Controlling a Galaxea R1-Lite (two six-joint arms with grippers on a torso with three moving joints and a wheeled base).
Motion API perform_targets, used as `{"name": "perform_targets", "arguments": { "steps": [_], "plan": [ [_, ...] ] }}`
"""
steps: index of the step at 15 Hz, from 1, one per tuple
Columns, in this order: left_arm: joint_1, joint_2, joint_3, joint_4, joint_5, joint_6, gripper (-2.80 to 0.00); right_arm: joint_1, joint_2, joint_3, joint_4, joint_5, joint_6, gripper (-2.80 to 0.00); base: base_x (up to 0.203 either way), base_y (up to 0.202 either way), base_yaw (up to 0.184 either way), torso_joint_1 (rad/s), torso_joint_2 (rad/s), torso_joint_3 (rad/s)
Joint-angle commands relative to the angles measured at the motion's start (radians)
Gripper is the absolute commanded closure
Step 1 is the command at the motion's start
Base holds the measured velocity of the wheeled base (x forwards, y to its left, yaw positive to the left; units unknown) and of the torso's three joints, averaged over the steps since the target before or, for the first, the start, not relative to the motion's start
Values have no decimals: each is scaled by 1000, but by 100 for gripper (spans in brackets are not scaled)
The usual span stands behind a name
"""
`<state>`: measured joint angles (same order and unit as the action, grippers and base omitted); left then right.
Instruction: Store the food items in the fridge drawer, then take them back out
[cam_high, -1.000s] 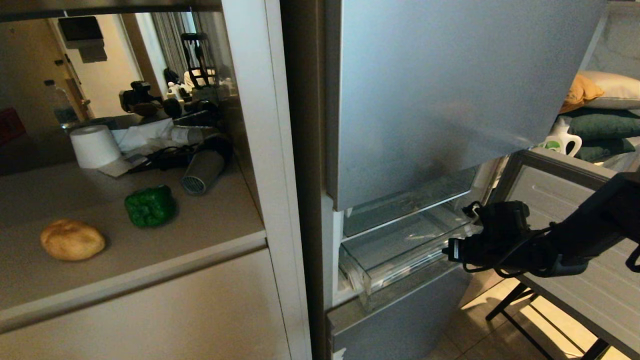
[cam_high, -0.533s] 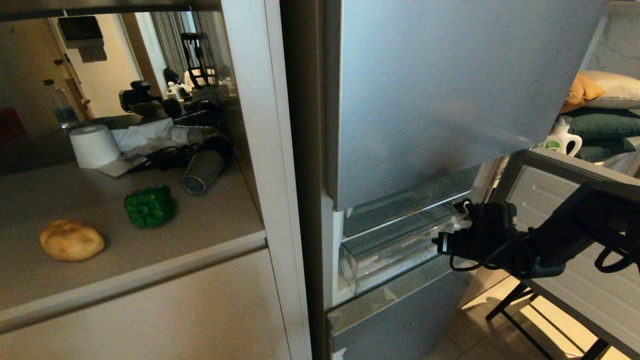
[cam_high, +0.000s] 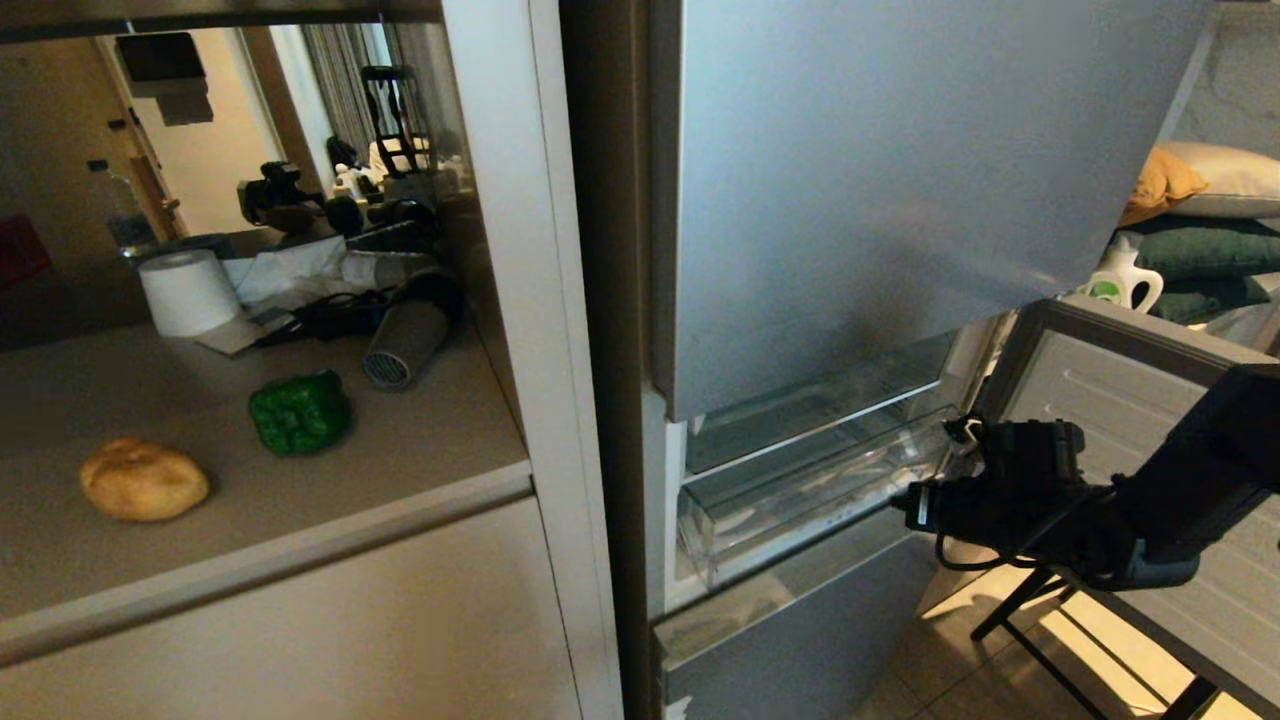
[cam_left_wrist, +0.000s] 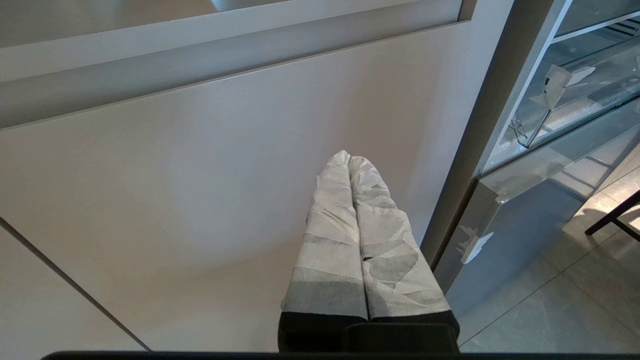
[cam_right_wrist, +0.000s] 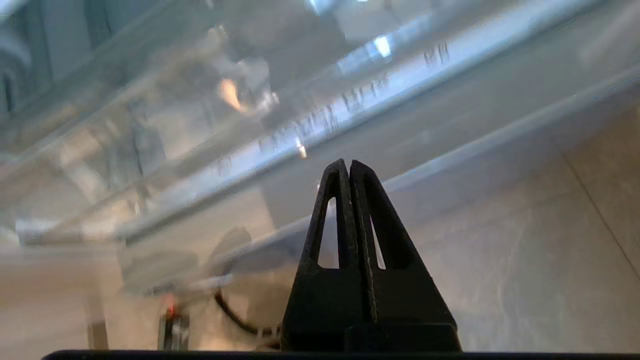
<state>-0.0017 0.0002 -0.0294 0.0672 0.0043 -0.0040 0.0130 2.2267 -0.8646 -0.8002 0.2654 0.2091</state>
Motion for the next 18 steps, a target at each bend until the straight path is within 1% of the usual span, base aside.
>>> {"name": "perform_targets", "arguments": {
  "steps": [1,3,4,11,14,15,18],
  "plan": [
    [0,0,0,0,0,-1,0,-3,94,-28,-71,5,0,0,0,0,0,0,0,0],
    [0,0,0,0,0,-1,0,-4,172,-84,-134,7,1,0,0,0,0,0,0,0],
    [0,0,0,0,0,-1,0,-4,186,-99,-142,8,4,0,0,0,0,0,0,0],
    [0,0,0,0,0,-1,0,0,261,-234,-143,8,4,0,0,0,0,0,0,0],
    [0,0,-1,0,0,-1,0,11,299,-300,-143,7,30,0,0,0,0,0,0,0],
    [0,0,0,0,0,-1,0,16,307,-314,-143,6,51,0,0,0,0,0,0,0],
    [0,0,0,0,0,-1,0,19,296,-300,-142,3,68,0,0,0,0,0,0,0]
  ]
}}
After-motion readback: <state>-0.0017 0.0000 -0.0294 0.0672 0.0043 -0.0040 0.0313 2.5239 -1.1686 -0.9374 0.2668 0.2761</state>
